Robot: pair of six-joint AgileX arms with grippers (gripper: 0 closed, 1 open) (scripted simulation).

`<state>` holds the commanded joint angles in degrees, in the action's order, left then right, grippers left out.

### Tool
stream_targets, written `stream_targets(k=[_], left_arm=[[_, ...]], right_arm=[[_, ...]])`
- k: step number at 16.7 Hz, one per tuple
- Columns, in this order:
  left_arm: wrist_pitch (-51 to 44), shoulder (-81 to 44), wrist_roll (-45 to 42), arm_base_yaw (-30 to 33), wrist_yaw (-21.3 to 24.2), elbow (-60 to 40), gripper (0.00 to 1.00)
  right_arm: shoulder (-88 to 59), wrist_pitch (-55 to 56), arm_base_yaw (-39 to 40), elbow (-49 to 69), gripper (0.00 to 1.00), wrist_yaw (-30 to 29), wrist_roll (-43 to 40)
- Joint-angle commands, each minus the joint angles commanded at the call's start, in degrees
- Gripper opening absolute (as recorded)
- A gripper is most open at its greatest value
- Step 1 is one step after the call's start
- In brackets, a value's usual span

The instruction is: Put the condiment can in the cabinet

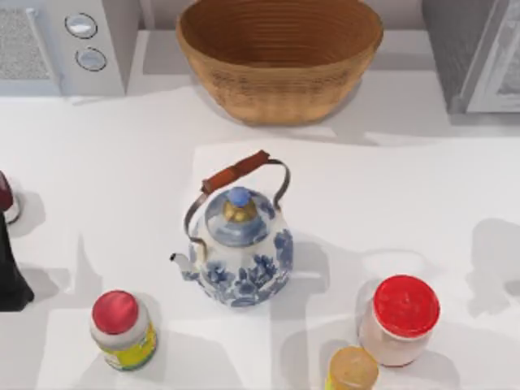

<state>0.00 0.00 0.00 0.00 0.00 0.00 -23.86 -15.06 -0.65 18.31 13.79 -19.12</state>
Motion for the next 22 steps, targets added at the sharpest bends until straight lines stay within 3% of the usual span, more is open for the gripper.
stream_targets(k=[8,17,22], left_arm=[[0.0,0.0,0.0,0.0,0.0,0.0,1.0],[0.0,0.0,0.0,0.0,0.0,0.0,1.0],[0.0,0.0,0.0,0.0,0.0,0.0,1.0]], right_arm=[[22.53,14.22,0.6,-17.26,0.0,-13.0,18.03],[23.07,14.56,0.79,-17.97,0.0,-13.61,19.14],[14.67,10.39,2.78,-9.1,0.0,-13.8,19.07]])
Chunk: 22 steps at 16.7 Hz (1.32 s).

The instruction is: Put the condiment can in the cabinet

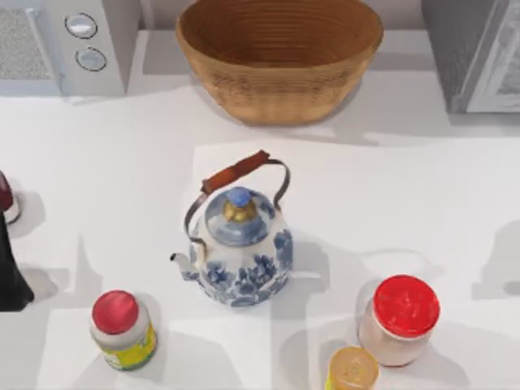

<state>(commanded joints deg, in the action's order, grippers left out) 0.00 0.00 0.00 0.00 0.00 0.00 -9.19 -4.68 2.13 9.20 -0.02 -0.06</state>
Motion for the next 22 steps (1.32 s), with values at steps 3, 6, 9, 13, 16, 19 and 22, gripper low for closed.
stream_targets(k=[3,6,9,13,16,19,22], left_arm=[[0.0,0.0,0.0,0.0,0.0,0.0,1.0],[0.0,0.0,0.0,0.0,0.0,0.0,1.0],[0.0,0.0,0.0,0.0,0.0,0.0,1.0],[0.0,0.0,0.0,0.0,0.0,0.0,1.0],[0.0,0.0,0.0,0.0,0.0,0.0,1.0],[0.0,0.0,0.0,0.0,0.0,0.0,1.0],[0.0,0.0,0.0,0.0,0.0,0.0,1.0]], right_arm=[[-7.77,-3.0,1.24,11.1,0.0,-1.1,0.2],[-17.16,-6.48,2.49,24.81,0.0,-2.71,0.54],[-27.5,-10.25,3.82,39.84,0.0,-4.5,0.85],[-41.57,-15.29,5.67,59.93,0.0,-6.84,1.07],[-51.34,-18.87,6.92,73.6,0.0,-8.44,1.11],[-59.55,-21.88,7.87,85.09,0.0,-9.9,1.15],[-65.39,-24.03,8.5,93.46,0.0,-11.01,1.13]])
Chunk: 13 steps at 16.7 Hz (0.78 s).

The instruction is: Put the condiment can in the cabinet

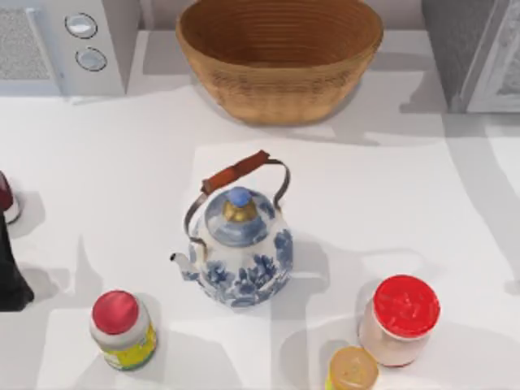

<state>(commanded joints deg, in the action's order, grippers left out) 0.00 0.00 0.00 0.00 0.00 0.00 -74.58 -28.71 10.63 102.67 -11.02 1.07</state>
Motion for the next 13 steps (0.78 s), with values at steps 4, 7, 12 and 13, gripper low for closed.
stream_targets(k=[4,7,12,13], left_arm=[[0.0,0.0,0.0,0.0,0.0,0.0,1.0],[0.0,0.0,0.0,0.0,0.0,0.0,1.0],[0.0,0.0,0.0,0.0,0.0,0.0,1.0],[0.0,0.0,0.0,0.0,0.0,0.0,1.0]], right_arm=[[-2.9,-1.09,0.32,4.17,0.0,-0.55,-0.09],[-2.9,-1.09,0.32,4.17,0.0,-0.55,-0.09],[-5.36,-0.78,-0.17,6.53,0.0,-0.17,0.01],[-6.57,-0.57,-0.39,7.57,0.0,0.02,0.0]])
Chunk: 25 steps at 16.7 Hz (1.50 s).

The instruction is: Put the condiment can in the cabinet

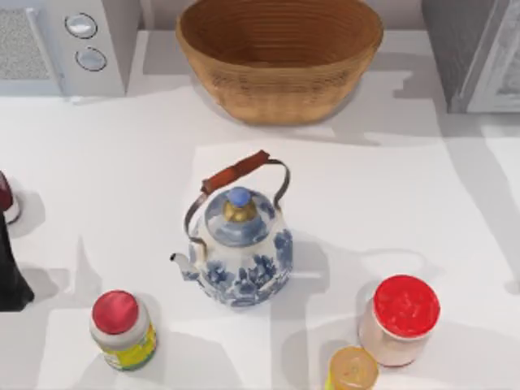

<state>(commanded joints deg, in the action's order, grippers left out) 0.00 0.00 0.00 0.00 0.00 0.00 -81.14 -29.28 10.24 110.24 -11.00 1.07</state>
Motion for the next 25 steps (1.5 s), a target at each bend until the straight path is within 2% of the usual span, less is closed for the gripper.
stream_targets(k=[25], left_arm=[[0.0,0.0,0.0,0.0,0.0,0.0,1.0]], right_arm=[[-25.75,4.16,-4.39,21.47,0.0,3.9,-0.02]])
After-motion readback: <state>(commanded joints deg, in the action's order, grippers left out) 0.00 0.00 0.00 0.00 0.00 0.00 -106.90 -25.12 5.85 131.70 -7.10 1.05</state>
